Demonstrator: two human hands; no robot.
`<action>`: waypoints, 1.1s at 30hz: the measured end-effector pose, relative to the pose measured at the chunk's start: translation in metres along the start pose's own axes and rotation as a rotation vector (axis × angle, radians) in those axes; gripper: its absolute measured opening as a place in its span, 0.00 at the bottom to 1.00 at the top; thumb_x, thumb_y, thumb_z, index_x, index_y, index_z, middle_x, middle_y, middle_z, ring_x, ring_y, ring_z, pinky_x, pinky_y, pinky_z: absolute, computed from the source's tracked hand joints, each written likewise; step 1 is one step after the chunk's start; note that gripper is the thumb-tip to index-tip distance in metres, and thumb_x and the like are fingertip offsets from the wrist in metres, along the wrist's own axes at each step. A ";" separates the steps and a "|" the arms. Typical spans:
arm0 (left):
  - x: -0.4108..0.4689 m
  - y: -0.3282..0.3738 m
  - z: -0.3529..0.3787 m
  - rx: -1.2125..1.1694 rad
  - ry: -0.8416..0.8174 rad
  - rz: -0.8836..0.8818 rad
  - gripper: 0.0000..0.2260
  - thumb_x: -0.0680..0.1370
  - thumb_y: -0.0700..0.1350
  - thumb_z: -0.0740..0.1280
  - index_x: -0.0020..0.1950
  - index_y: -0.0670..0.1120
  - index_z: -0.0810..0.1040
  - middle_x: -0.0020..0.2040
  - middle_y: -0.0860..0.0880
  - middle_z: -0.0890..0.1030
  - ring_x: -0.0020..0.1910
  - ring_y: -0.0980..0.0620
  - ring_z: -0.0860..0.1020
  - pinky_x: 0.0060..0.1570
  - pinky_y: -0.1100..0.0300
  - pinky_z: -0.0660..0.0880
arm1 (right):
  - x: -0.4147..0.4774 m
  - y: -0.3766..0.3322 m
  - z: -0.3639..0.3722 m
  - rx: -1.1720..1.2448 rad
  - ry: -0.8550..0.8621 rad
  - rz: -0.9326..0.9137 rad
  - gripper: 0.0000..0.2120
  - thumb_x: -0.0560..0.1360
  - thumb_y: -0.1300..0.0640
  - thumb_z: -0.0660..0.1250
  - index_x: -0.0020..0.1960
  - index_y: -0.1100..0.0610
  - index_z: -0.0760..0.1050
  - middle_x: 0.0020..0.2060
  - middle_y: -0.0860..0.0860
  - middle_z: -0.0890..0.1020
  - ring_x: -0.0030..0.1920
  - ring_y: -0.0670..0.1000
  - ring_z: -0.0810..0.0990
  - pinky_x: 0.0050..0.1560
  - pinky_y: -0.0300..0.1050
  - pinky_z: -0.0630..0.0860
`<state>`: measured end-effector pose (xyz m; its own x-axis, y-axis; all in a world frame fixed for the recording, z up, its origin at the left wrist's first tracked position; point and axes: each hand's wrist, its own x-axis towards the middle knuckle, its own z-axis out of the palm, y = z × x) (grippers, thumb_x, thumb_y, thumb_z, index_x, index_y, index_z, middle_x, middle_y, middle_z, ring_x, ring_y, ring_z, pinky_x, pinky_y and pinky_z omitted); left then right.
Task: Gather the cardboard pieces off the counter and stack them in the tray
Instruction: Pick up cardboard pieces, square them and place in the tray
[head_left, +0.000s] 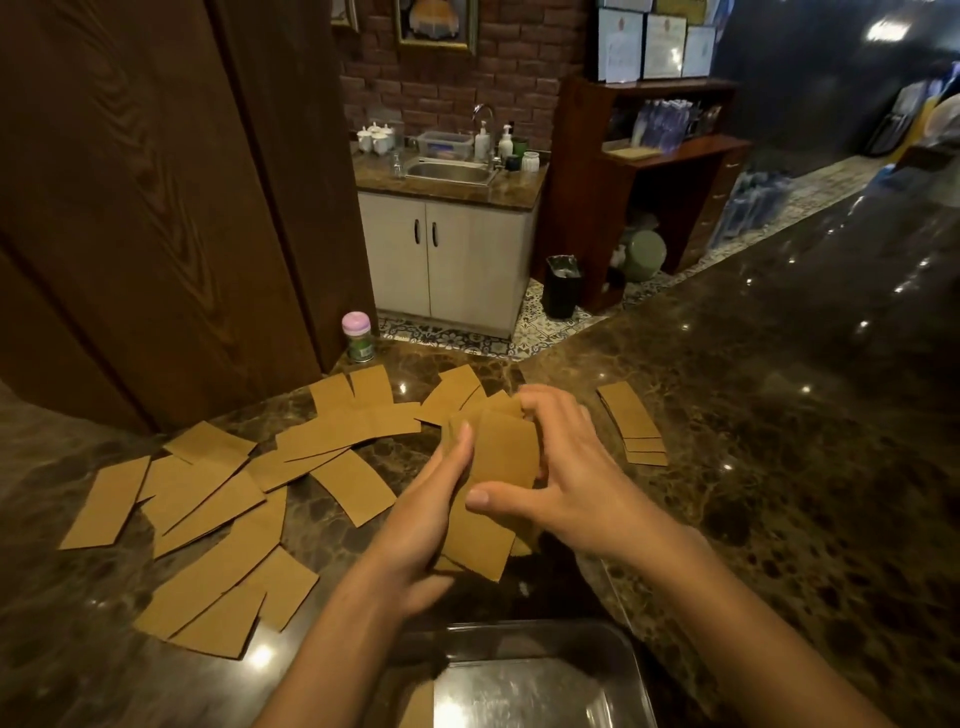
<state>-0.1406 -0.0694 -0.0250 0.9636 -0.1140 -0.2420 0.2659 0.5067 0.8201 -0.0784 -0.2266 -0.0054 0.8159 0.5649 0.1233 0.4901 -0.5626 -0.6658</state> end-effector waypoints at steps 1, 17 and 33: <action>-0.004 0.002 0.004 0.021 -0.009 0.034 0.20 0.78 0.60 0.61 0.70 0.63 0.74 0.59 0.46 0.86 0.57 0.41 0.84 0.55 0.42 0.79 | -0.005 -0.002 -0.003 -0.009 0.055 -0.028 0.43 0.66 0.32 0.76 0.73 0.41 0.58 0.70 0.39 0.61 0.71 0.44 0.61 0.69 0.41 0.69; -0.028 0.014 0.026 -0.257 -0.292 0.024 0.15 0.81 0.51 0.64 0.68 0.58 0.76 0.63 0.38 0.80 0.54 0.40 0.83 0.45 0.43 0.81 | -0.045 -0.023 -0.028 0.159 -0.138 -0.273 0.29 0.63 0.48 0.86 0.54 0.48 0.72 0.81 0.36 0.55 0.78 0.37 0.61 0.66 0.43 0.78; -0.062 0.006 0.019 -0.067 -0.126 0.102 0.14 0.76 0.53 0.69 0.61 0.51 0.77 0.57 0.38 0.77 0.50 0.34 0.78 0.41 0.42 0.84 | -0.069 -0.037 -0.006 0.260 -0.199 -0.247 0.29 0.61 0.49 0.87 0.53 0.51 0.73 0.75 0.38 0.65 0.77 0.39 0.63 0.69 0.36 0.72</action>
<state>-0.1983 -0.0755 0.0048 0.9826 -0.1634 -0.0885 0.1678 0.5763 0.7998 -0.1507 -0.2484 0.0156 0.5954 0.7841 0.1752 0.5494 -0.2382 -0.8009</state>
